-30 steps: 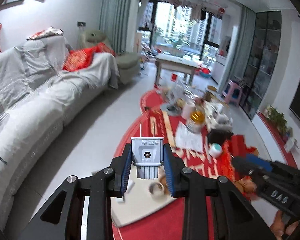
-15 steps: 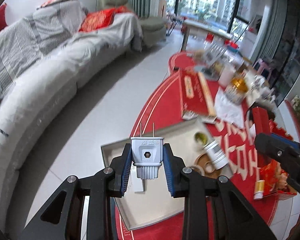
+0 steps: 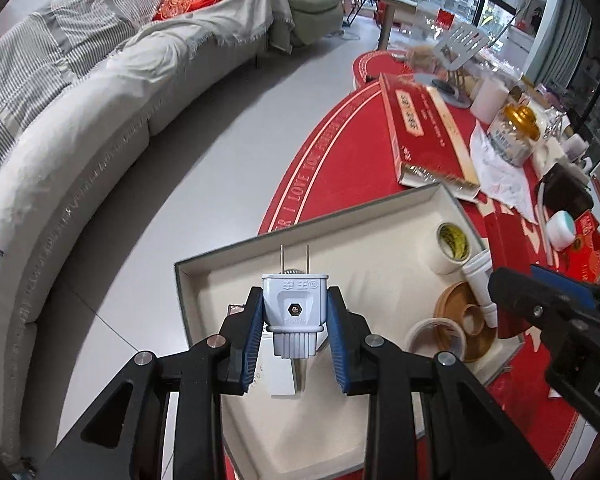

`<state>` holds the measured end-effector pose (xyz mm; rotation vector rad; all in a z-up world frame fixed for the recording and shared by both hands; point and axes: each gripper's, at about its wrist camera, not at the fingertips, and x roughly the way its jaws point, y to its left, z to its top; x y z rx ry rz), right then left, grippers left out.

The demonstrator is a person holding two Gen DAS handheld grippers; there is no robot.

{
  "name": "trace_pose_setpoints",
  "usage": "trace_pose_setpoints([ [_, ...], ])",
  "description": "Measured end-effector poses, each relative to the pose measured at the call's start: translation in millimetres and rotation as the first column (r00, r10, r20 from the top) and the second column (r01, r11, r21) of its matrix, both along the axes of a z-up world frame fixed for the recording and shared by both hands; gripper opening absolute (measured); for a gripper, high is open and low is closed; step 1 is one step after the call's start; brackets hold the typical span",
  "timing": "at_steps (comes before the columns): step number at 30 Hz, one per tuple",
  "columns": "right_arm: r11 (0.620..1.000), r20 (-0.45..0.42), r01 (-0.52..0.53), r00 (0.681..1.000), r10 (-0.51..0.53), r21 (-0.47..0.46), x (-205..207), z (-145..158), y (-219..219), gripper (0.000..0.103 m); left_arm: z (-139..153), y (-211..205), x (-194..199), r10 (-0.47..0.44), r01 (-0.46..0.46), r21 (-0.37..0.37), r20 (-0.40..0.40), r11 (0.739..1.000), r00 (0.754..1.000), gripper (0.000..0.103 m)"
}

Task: Organize rigid objects
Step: 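Lift and carry plug in left tool while right tool carries red block over tray, then lower and release plug with left tool while right tool releases red block in tray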

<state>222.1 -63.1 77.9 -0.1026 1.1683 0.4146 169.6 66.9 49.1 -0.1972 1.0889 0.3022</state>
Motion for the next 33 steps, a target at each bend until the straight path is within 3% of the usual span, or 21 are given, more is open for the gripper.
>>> trace_pose_setpoints([
  [18, 1.000, -0.063, -0.006, 0.998, 0.005, -0.024, 11, -34, 7, 0.035, -25, 0, 12, -0.009, 0.009, -0.005, -0.048, 1.000, 0.999, 0.033],
  [33, 0.999, -0.077, 0.002, 0.997, -0.005, -0.039, 14, -42, 5, 0.035, -30, -1, 13, -0.012, 0.012, -0.003, -0.059, 1.000, 0.998, 0.033],
])
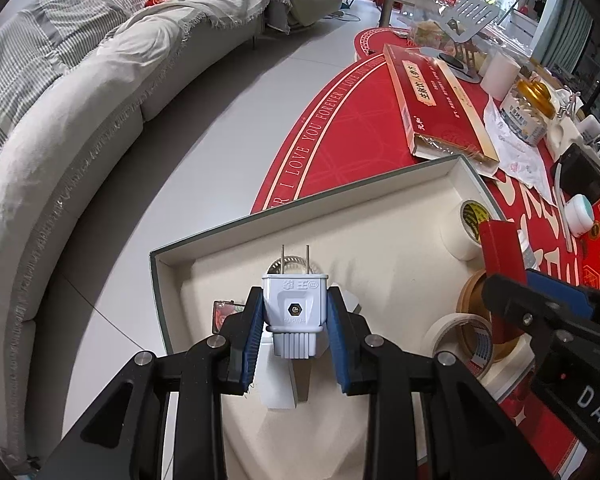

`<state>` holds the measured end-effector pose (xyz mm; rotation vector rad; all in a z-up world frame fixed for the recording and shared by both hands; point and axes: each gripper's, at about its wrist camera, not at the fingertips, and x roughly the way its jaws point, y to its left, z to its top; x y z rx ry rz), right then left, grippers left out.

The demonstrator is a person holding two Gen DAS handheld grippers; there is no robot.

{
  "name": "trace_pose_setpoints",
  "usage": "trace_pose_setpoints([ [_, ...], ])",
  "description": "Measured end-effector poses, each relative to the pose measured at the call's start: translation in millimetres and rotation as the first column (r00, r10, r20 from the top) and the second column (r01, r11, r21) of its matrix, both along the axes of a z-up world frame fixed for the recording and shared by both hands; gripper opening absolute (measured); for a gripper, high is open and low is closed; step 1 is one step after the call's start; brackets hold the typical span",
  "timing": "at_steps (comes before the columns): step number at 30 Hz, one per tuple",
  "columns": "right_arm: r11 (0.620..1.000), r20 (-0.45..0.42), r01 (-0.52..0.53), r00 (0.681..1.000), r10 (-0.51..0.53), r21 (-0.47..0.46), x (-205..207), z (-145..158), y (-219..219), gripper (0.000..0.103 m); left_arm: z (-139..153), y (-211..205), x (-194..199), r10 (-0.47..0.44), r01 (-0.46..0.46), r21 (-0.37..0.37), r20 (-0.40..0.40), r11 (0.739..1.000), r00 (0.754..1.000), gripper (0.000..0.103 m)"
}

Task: Organize rigid objects
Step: 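Lower and release plug with left tool while right tool releases red block in tray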

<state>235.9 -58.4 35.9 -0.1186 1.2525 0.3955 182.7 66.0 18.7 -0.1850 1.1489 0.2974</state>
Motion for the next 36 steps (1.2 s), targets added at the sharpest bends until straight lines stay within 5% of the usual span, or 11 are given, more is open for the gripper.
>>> trace_pose_setpoints([
  [29, 1.000, -0.041, 0.016, 0.999, -0.017, -0.021, 14, -25, 6, 0.035, -19, 0, 13, -0.019, 0.019, 0.010, -0.035, 1.000, 0.999, 0.035],
  [30, 1.000, -0.042, 0.015, 0.999, -0.016, -0.022, 14, -26, 6, 0.035, -20, 0, 14, -0.023, 0.024, 0.008, -0.037, 1.000, 0.999, 0.038],
  [32, 1.000, -0.048, 0.014, 0.999, -0.015, -0.021, 14, -27, 6, 0.036, -20, -1, 14, -0.032, 0.032, 0.009, -0.036, 0.999, 0.999, 0.071],
  [33, 1.000, -0.057, 0.012, 0.998, -0.013, -0.018, 14, -28, 6, 0.036, -20, -1, 14, -0.029, 0.030, 0.026, -0.037, 0.999, 0.999, 0.079],
  [36, 1.000, -0.043, 0.024, 0.999, -0.024, -0.010, 14, -25, 3, 0.078, -18, 2, 12, -0.022, 0.023, 0.028, -0.033, 0.999, 0.999, 0.086],
])
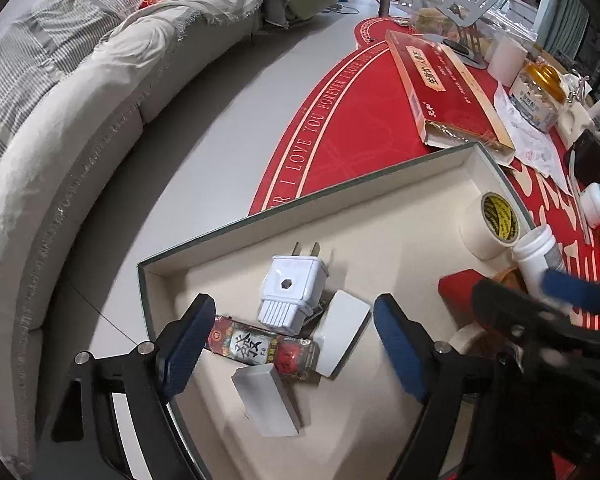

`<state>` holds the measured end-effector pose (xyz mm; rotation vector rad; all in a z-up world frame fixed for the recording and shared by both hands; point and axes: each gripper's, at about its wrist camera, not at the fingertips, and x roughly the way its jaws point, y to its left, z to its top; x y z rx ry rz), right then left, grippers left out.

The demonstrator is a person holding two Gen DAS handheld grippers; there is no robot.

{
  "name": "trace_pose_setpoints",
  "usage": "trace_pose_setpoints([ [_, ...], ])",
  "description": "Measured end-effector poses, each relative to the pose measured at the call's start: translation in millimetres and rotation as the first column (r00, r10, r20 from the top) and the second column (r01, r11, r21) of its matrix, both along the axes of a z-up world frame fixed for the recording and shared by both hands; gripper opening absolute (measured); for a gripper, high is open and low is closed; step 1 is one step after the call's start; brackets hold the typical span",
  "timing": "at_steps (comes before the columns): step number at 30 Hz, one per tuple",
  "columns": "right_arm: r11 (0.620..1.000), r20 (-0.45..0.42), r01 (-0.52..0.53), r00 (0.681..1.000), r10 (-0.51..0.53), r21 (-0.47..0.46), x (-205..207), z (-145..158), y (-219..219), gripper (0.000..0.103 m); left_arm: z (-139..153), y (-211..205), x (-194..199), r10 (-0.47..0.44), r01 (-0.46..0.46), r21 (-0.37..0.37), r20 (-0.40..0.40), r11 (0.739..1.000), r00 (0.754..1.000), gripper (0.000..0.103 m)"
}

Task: Organize rigid objects
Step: 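Lower and release plug with left tool while right tool releases red block in tray, then withdraw both open tools from tray and move right tool to steel hose clamp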

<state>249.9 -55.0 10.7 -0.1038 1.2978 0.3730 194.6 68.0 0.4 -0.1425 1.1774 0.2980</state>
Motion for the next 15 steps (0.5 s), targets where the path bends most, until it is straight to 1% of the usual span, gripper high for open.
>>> trace_pose_setpoints([
  [1, 1.000, 0.028, 0.006, 1.000, -0.006, 0.005, -1, 4, -2, 0.084, 0, 1, 0, 0.001, -0.001, -0.014, -0.007, 1.000, 1.000, 0.091],
  [2, 1.000, 0.047, 0.007, 0.999, -0.008, 0.014, -1, 7, -3, 0.084, 0, 2, 0, 0.002, -0.002, -0.018, -0.010, 1.000, 1.000, 0.100],
  [3, 1.000, 0.063, 0.006, 0.998, -0.007, 0.024, -3, 12, -5, 0.084, 1, 2, -1, 0.006, -0.007, -0.016, -0.008, 1.000, 1.000, 0.102],
  [6, 0.999, 0.090, 0.013, 0.996, -0.017, 0.044, -9, 23, -13, 0.084, 4, 2, -5, 0.012, -0.012, -0.027, 0.003, 1.000, 1.000, 0.103],
  [8, 0.999, 0.119, 0.023, 0.993, -0.027, 0.037, -17, 28, -22, 0.084, 8, 0, -9, 0.005, -0.004, -0.039, 0.018, 0.999, 1.000, 0.103],
  [10, 0.999, 0.170, 0.040, 0.985, -0.041, 0.007, -28, 34, -38, 0.084, 12, -2, -14, 0.001, -0.001, -0.028, 0.020, 1.000, 1.000, 0.103],
  [12, 0.996, 0.229, 0.082, 0.971, -0.070, -0.044, -38, 38, -58, 0.085, 14, -5, -19, -0.003, 0.003, -0.029, 0.020, 1.000, 1.000, 0.103],
  [13, 0.990, 0.255, 0.119, 0.962, -0.096, -0.074, -43, 36, -73, 0.095, 16, -6, -22, -0.007, 0.008, -0.035, 0.025, 0.999, 1.000, 0.103],
  [14, 0.984, 0.268, 0.150, 0.956, -0.121, -0.091, -44, 33, -87, 0.102, 17, -8, -25, -0.009, 0.011, -0.040, 0.030, 0.999, 1.000, 0.103],
  [15, 0.980, 0.276, 0.173, 0.951, -0.141, -0.097, -44, 31, -98, 0.103, 20, -11, -30, -0.013, 0.015, -0.044, 0.035, 0.999, 0.999, 0.103],
])
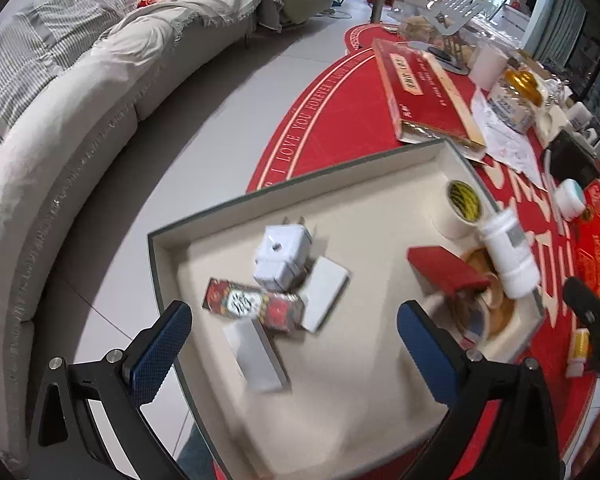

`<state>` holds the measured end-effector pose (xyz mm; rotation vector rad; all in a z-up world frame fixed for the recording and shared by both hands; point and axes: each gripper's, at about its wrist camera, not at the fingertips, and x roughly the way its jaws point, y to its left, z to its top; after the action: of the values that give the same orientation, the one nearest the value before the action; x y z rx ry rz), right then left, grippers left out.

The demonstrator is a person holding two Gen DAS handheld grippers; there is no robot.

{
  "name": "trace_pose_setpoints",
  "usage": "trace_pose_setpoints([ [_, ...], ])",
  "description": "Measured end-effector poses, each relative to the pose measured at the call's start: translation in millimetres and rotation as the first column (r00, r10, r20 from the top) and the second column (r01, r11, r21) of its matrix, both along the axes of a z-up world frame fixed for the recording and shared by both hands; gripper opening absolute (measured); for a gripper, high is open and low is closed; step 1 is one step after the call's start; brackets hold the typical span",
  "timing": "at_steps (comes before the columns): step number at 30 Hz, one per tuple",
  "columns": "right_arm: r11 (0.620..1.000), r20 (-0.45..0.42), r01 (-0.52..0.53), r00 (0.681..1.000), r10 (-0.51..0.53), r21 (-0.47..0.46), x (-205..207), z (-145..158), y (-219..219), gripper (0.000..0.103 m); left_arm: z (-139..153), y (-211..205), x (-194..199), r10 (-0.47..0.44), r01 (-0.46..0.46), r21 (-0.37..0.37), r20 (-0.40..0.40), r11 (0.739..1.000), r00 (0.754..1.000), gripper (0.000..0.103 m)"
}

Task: Organize rigid objects
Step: 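Withdraw both open tools from tray and move right tool to steel hose clamp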

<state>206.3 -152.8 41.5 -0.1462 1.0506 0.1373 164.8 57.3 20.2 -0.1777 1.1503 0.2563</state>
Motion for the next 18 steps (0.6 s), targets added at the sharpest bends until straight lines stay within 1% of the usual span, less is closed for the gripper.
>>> trace_pose_setpoints([
  [3, 0.995, -0.014, 0.096, 0.995, -0.096, -0.030, 11, -17, -38, 0.103, 6, -10, -11, -0.026, 0.026, -0.003, 0.006, 1.000, 1.000, 0.103],
  [5, 0.987, -0.034, 0.160, 0.986, -0.160, -0.017, 20, -29, -61, 0.103, 8, -19, -17, -0.054, 0.054, 0.011, 0.001, 0.998, 0.999, 0.103],
  [7, 0.980, -0.068, 0.198, 0.978, -0.197, 0.002, 25, -40, -79, 0.103, 9, -26, -23, -0.073, 0.074, 0.024, -0.007, 0.997, 0.997, 0.103],
  [10, 0.975, -0.114, 0.224, 0.968, -0.222, 0.001, 33, -56, -93, 0.103, 10, -34, -29, -0.098, 0.099, 0.029, -0.015, 0.995, 0.995, 0.103],
  [12, 0.968, -0.143, 0.252, 0.959, -0.246, 0.021, 32, -63, -99, 0.103, 10, -39, -32, -0.112, 0.113, 0.037, -0.025, 0.993, 0.993, 0.103],
  [15, 0.945, -0.204, 0.320, 0.932, -0.301, 0.070, 24, -73, -108, 0.103, 9, -43, -35, -0.127, 0.128, 0.047, -0.035, 0.991, 0.991, 0.103],
  [16, 0.935, -0.215, 0.345, 0.922, -0.321, 0.080, 20, -74, -111, 0.103, 9, -44, -37, -0.131, 0.133, 0.052, -0.037, 0.990, 0.991, 0.103],
  [18, 0.919, -0.209, 0.384, 0.910, -0.359, 0.094, 8, -74, -114, 0.103, 9, -45, -39, -0.133, 0.136, 0.057, -0.042, 0.989, 0.990, 0.103],
])
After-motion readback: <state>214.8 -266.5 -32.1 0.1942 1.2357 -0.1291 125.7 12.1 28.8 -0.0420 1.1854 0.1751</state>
